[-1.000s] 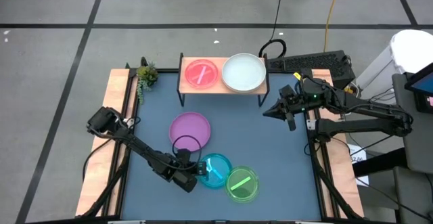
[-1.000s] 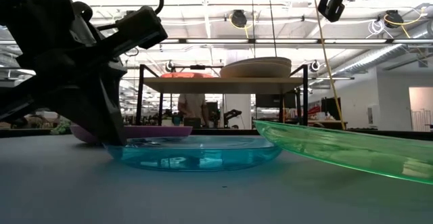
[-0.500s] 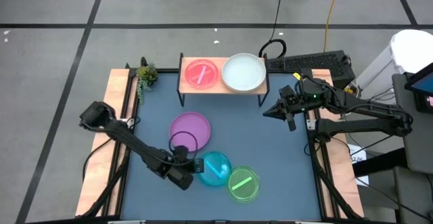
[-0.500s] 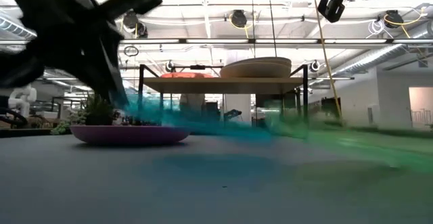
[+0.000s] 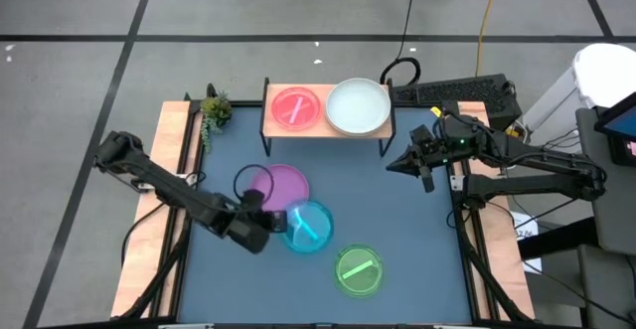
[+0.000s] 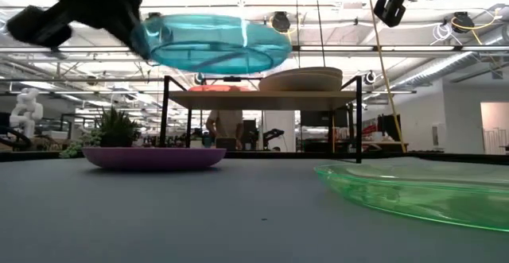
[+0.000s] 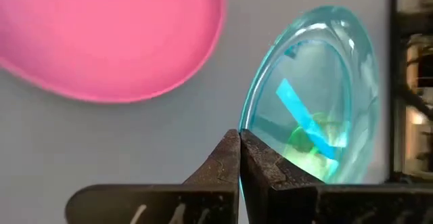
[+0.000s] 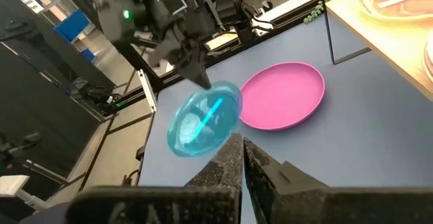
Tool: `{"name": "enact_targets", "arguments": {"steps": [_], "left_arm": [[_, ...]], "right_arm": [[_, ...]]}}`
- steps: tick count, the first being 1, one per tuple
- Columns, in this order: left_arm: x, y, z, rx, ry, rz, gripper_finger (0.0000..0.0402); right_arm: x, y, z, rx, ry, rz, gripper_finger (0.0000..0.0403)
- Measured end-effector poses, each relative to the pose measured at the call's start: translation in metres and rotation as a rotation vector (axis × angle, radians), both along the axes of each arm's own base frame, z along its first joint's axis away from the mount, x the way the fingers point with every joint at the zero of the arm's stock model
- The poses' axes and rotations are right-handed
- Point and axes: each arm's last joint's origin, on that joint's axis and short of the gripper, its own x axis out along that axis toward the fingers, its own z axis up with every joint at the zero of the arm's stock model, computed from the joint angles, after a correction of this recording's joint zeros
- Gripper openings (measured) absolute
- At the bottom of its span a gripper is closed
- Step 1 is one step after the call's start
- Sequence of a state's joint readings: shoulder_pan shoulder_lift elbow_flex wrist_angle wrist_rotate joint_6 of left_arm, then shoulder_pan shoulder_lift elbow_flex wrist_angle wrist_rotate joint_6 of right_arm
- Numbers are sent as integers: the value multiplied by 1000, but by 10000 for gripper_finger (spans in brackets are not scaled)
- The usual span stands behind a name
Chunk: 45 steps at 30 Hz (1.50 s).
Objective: Place and stack plates onto a shelf
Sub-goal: Stack the blue plate on top of the pink plate on the shelf
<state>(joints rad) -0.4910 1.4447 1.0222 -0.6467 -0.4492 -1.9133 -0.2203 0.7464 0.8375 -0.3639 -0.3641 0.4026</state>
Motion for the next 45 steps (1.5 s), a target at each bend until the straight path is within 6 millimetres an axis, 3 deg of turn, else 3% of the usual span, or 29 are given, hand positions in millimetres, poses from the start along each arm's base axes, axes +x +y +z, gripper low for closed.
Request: {"name": "enact_targets", "arguments": {"steps": [9, 20, 29, 38, 45], "left_arm": [[-14, 47, 42, 74, -91, -8, 0], [-42, 108, 83, 218, -194, 40, 0], [-57, 161, 96, 364, -172, 96, 0], [-62, 212, 101, 455, -187, 137, 0], [-72, 247, 96, 497, -112, 185, 0]], "right_arm": [[0, 0, -1, 3, 11, -4, 0], [0, -4, -1, 49, 23, -166, 0], [1, -7, 1, 87, 5, -274, 0], [1, -7, 2, 34, -2, -265, 0], [1, -7, 1, -110, -6, -211, 0]]}}
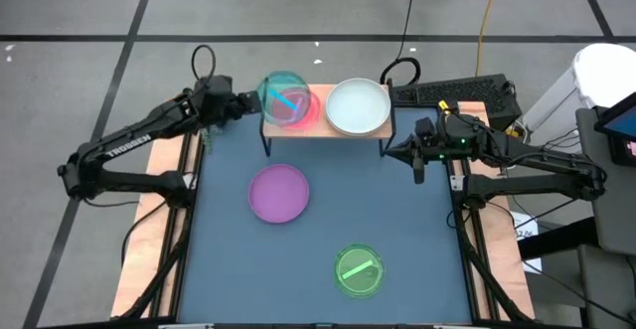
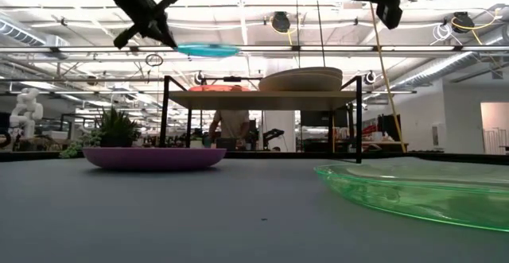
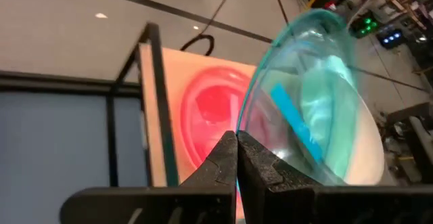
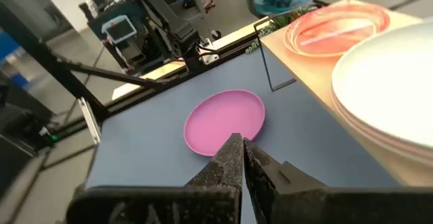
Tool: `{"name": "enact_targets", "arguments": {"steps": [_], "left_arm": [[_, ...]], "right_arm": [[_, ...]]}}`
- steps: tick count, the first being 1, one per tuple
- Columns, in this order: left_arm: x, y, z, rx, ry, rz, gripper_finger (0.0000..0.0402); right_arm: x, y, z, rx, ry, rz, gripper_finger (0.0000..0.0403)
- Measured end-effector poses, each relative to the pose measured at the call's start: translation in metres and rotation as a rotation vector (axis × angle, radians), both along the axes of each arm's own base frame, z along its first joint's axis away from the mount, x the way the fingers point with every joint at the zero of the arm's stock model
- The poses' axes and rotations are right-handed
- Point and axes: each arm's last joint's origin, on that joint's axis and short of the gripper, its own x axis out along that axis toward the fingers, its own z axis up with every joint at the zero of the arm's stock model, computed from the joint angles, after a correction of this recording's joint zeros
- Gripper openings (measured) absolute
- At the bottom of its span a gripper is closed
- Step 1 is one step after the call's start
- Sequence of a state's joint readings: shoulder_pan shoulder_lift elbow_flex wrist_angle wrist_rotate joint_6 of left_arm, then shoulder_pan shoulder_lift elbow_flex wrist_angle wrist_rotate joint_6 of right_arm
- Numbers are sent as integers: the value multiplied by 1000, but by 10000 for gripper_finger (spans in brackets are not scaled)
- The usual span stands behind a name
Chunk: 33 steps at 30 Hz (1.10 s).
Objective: Place and stack plates onto a shelf
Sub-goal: Stack the blue plate on top of the pink plate on the shelf
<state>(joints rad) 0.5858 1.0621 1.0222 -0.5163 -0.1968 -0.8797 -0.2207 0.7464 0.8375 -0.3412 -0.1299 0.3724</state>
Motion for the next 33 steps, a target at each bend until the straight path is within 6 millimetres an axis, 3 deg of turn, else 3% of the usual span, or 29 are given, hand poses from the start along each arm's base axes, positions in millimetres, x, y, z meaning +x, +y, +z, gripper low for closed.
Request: {"name": "enact_targets", "arguments": {"steps": [13, 33], "left_arm": [[18, 48, -34, -141, 11, -5, 0], [26, 46, -36, -157, -8, -38, 0]], "right_arm": [[0, 0, 0, -102, 9, 31, 0], [0, 0, 0, -125, 12, 36, 0]]}}
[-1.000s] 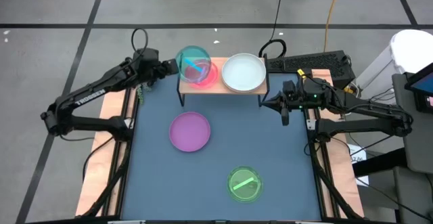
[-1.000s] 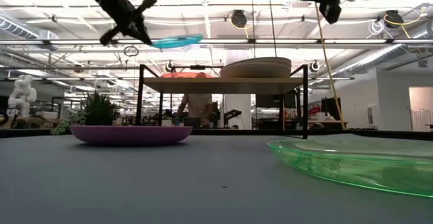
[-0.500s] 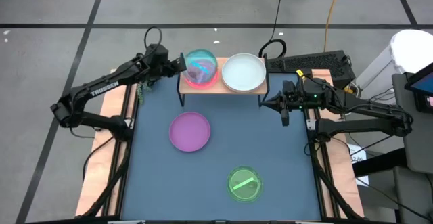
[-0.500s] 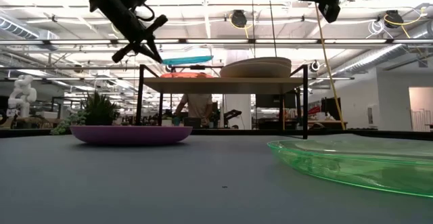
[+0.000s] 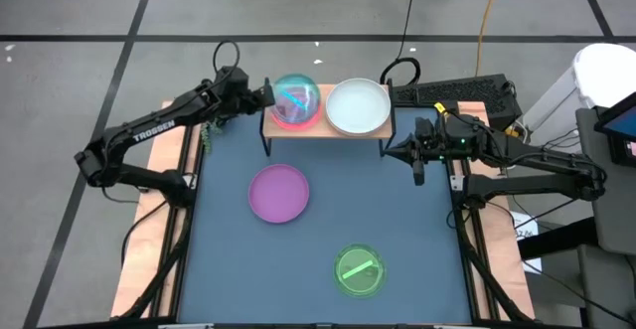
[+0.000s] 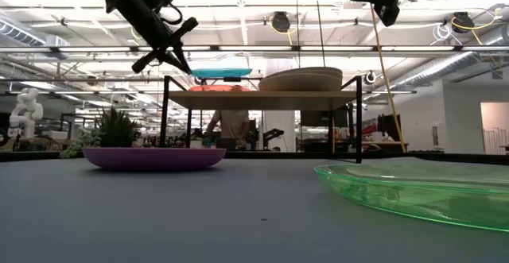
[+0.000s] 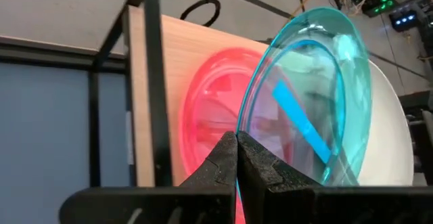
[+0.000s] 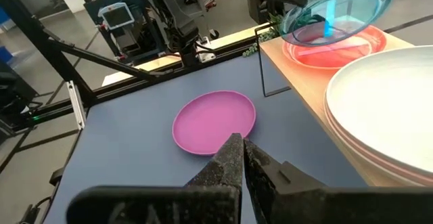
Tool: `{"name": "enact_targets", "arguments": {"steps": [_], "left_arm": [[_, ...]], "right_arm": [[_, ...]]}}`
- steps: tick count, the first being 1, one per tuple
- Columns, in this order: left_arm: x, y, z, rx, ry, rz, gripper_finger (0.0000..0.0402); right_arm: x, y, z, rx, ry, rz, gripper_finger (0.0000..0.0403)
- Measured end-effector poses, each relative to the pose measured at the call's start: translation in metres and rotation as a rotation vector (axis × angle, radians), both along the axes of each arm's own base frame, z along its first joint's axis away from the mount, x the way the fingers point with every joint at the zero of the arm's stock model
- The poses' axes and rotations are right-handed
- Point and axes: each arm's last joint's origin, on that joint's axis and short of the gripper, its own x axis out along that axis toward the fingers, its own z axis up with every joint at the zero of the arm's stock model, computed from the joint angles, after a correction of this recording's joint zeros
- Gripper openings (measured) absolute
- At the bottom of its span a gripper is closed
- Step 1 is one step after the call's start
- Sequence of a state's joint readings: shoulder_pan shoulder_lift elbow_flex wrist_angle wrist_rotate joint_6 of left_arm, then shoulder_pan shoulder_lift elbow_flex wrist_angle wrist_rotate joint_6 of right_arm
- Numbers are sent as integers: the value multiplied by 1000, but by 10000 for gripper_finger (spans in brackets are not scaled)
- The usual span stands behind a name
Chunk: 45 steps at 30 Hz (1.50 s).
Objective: Place and stack plates onto a shelf
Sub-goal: Stack the blue plate on top of the pink plate on the shelf, then stack the violet plate on top of the gray plate on the shelf
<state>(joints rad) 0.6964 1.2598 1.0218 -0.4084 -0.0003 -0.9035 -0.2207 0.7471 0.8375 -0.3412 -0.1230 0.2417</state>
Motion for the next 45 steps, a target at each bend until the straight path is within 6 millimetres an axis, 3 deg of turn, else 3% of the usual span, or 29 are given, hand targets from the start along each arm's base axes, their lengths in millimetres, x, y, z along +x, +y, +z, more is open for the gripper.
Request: {"name": "enact_targets", "arguments": {"steps": [25, 38, 45], "left_arm": [[-6, 6, -7, -39, 52, 59, 2], [0, 9, -8, -20, 24, 65, 53], [0, 9, -8, -24, 20, 59, 62]], "right_arm": [[0, 0, 0, -18, 2, 5, 0], [0, 0, 0, -18, 2, 6, 0], [0, 0, 0, -18, 2, 5, 0]]}}
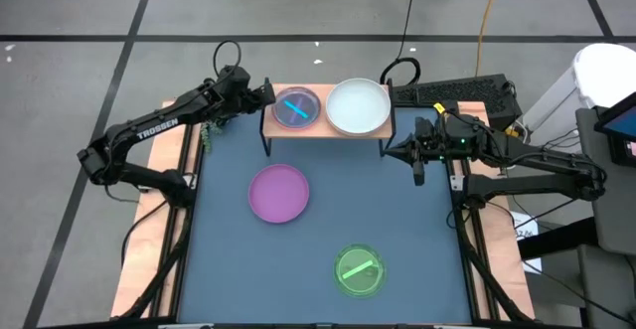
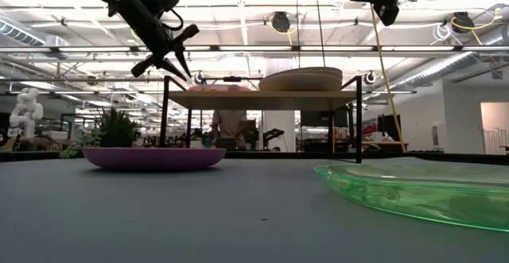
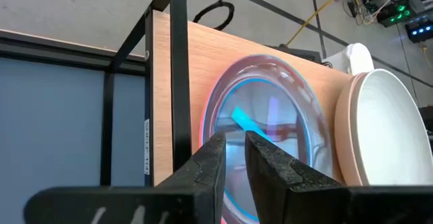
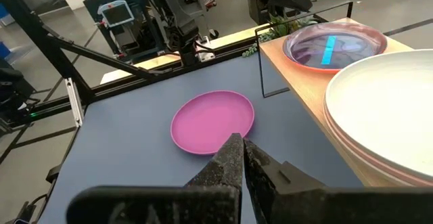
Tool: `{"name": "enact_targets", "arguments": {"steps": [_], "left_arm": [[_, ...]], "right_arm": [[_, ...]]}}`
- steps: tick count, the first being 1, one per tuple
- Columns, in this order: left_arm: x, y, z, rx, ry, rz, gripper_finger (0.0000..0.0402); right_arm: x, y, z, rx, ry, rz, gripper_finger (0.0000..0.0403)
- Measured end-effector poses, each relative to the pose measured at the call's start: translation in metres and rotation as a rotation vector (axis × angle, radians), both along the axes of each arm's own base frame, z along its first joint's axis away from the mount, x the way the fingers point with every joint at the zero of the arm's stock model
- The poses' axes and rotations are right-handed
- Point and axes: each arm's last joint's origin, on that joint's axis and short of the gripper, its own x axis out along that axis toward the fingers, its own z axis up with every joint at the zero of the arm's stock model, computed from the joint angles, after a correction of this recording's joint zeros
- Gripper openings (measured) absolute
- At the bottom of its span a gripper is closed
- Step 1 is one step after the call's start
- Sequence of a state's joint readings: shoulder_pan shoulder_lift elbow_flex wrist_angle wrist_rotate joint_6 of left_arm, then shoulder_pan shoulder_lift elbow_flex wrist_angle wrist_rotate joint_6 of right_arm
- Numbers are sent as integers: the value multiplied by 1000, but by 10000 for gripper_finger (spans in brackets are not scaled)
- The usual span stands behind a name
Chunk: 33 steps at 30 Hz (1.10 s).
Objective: Place and stack plates onto a shelf
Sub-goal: Stack the violet plate on top of the gray plate on the shelf
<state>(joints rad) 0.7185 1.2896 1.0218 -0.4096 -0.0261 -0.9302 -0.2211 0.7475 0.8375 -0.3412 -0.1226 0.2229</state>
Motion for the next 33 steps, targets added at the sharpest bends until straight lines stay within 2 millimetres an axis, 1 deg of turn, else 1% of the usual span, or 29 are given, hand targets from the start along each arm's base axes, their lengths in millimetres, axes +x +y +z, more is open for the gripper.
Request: {"name": "enact_targets", "arguments": {"steps": [6, 10, 14, 17, 22, 25, 28, 33], "left_arm": [[-3, -5, 8, 3, -43, -61, 62], [-5, -20, 21, 43, -82, -186, 63], [-7, -44, 34, 79, -105, -295, 63], [-7, -64, 39, 86, -92, -377, 63], [-5, -99, 40, 89, -38, -554, 63], [0, -118, 38, 84, -17, -649, 63], [4, -136, 38, 63, -30, -716, 63], [8, -161, 37, 19, -33, -761, 63]], "right_arm": [[0, 0, 0, 11, 0, 0, 0], [0, 0, -1, 86, 0, -20, 0], [-1, 1, -2, 226, 5, -42, 0], [-1, 3, -4, 339, 25, -51, 0], [-2, 7, -6, 539, 44, -106, 0], [-2, 9, -9, 636, 74, -139, 0], [-3, 11, -12, 665, 104, -155, 0], [-4, 11, -14, 613, 116, -178, 0]]}}
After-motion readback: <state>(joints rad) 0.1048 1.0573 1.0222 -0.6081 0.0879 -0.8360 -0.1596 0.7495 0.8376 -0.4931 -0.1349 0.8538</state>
